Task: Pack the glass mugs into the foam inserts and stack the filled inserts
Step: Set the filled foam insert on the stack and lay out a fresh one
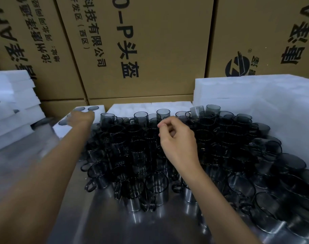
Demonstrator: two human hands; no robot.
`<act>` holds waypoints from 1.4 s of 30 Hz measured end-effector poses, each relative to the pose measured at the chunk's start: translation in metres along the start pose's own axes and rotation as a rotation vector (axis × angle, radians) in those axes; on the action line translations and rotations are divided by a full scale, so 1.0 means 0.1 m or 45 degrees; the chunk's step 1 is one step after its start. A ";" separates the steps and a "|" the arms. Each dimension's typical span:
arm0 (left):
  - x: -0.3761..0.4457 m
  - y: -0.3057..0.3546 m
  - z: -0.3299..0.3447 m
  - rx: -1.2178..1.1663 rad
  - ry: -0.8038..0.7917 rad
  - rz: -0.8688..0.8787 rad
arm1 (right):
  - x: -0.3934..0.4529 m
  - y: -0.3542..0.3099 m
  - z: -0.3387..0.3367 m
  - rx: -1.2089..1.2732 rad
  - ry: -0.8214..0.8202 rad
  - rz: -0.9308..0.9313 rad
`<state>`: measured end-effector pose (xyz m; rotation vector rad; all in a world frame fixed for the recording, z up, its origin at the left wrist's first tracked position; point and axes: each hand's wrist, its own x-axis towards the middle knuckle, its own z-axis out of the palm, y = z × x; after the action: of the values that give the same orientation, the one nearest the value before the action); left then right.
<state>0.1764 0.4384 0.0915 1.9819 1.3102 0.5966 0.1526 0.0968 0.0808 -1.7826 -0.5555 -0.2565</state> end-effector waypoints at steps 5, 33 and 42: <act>-0.86 0.31 0.02 -0.066 0.109 0.228 | -0.15 -0.14 -0.10 -0.035 -0.105 -0.007; -4.82 1.20 1.09 -0.620 -0.941 0.842 | -0.83 0.28 -2.86 -1.551 0.084 0.395; -4.59 0.87 0.54 -0.980 -1.300 0.480 | -1.21 -0.56 -2.55 -1.395 0.101 -0.284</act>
<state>0.0891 -0.0228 0.1172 1.4796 0.0438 0.1289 0.0495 -0.1636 0.1462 -2.7356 -0.6028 -0.9120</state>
